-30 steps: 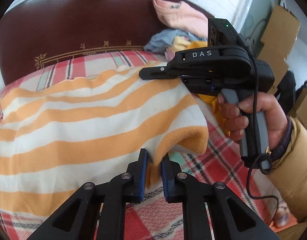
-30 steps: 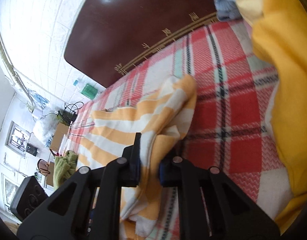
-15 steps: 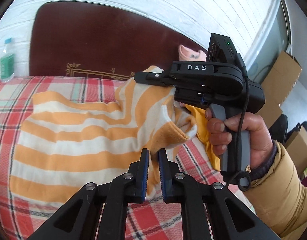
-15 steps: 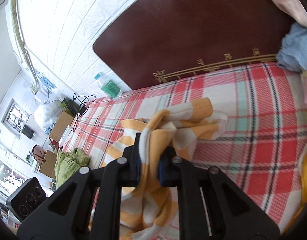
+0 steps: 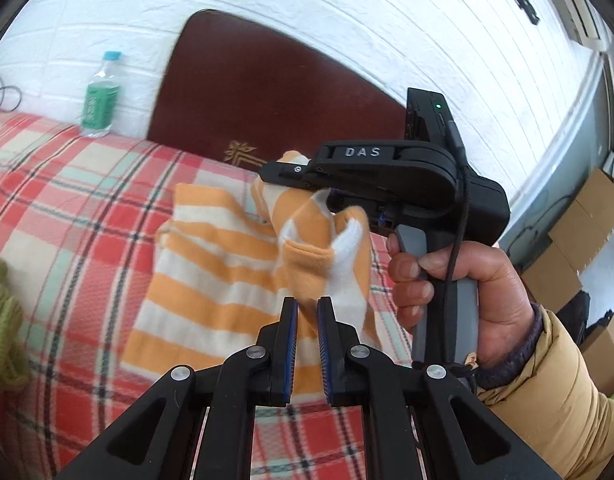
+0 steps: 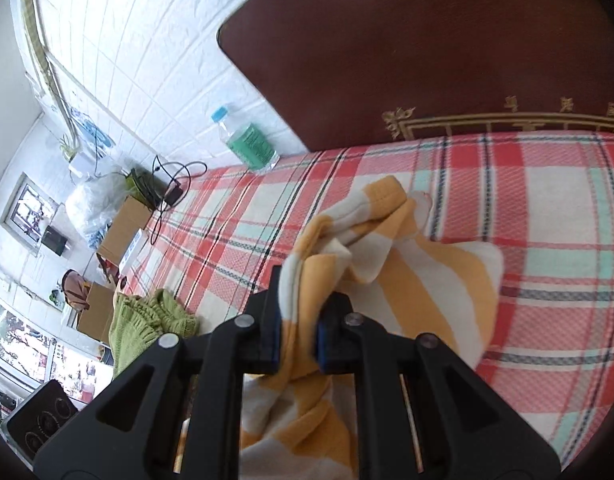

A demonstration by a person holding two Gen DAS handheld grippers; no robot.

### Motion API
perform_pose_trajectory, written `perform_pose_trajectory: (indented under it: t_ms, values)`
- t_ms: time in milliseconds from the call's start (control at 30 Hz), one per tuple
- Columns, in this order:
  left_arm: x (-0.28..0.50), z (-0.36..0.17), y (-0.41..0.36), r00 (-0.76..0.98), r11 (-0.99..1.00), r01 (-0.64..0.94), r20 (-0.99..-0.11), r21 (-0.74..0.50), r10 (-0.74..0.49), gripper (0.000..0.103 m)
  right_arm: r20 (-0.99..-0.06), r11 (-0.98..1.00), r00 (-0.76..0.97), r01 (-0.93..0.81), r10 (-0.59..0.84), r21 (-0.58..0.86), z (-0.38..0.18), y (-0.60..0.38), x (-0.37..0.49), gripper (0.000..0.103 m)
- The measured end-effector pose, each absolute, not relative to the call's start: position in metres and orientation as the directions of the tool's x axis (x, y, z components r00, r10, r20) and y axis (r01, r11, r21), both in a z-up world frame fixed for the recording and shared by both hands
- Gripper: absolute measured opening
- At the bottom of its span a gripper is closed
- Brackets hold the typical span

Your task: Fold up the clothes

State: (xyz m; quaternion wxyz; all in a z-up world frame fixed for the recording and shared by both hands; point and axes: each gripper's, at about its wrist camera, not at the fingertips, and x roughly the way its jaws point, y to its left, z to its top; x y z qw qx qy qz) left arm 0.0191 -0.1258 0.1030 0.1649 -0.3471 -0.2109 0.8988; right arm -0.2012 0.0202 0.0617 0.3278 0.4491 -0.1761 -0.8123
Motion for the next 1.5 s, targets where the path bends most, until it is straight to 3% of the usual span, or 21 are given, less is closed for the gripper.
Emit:
perform_pose_trajectory:
  t_ms: [133, 233, 300, 333, 367, 633, 900, 1033, 1133, 1233, 1367, 1500]
  values:
    - [0.020, 0.085, -0.142, -0.693, -0.849, -0.100, -0.577, -0.519, 0.434, 0.010, -0.645, -0.726, -0.337, 0.373, -0.686, 0.577, 0.042, -0.011, -0.205, 0.015]
    - [0.023, 0.073, -0.155, -0.678, -0.836, -0.059, -0.592, -0.546, 0.434, 0.021, -0.671, -0.735, -0.309, 0.379, -0.674, 0.563, 0.026, -0.029, -0.206, 0.015]
    - [0.024, 0.067, -0.161, -0.675, -0.830, -0.030, -0.601, -0.557, 0.428, 0.029, -0.692, -0.737, -0.280, 0.394, -0.665, 0.549, 0.017, -0.039, -0.204, 0.021]
    - [0.025, 0.065, -0.164, -0.673, -0.827, -0.018, -0.604, -0.562, 0.426, 0.031, -0.700, -0.737, -0.269, 0.403, -0.662, 0.542, 0.015, -0.042, -0.203, 0.031]
    - [0.026, 0.063, -0.166, -0.674, -0.824, -0.012, -0.605, -0.566, 0.425, 0.032, -0.708, -0.737, -0.257, 0.412, -0.658, 0.535, 0.013, -0.045, -0.202, 0.034]
    - [0.032, 0.063, -0.172, -0.685, -0.826, -0.006, -0.599, -0.564, 0.414, 0.045, -0.661, -0.703, -0.335, 0.572, -0.671, 0.423, 0.055, -0.013, -0.161, 0.034]
    - [0.050, 0.064, -0.176, -0.690, -0.857, 0.011, -0.624, -0.515, 0.366, 0.049, -0.787, -0.684, -0.302, 0.702, -0.538, 0.198, 0.016, -0.047, -0.127, 0.034]
    - [0.059, 0.063, -0.183, -0.699, -0.866, 0.035, -0.632, -0.499, 0.336, 0.066, -0.813, -0.669, -0.320, 0.735, -0.486, 0.110, 0.005, -0.061, -0.119, 0.036]
    - [0.060, 0.061, -0.187, -0.700, -0.858, 0.047, -0.630, -0.511, 0.336, 0.077, -0.786, -0.669, -0.290, 0.716, -0.546, 0.201, 0.017, -0.044, -0.122, 0.040]
    - [0.054, 0.058, -0.188, -0.684, -0.839, 0.050, -0.631, -0.541, 0.366, 0.082, -0.719, -0.665, -0.275, 0.668, -0.638, 0.335, 0.034, -0.011, -0.126, 0.051]
    - [0.045, 0.048, -0.185, -0.638, -0.799, 0.048, -0.634, -0.600, 0.437, 0.083, -0.646, -0.680, -0.309, 0.569, -0.698, 0.462, 0.044, 0.039, -0.136, 0.067]
    - [0.037, 0.038, -0.179, -0.600, -0.764, 0.067, -0.637, -0.642, 0.483, 0.083, -0.635, -0.709, -0.325, 0.420, -0.701, 0.566, 0.028, 0.082, -0.157, 0.074]
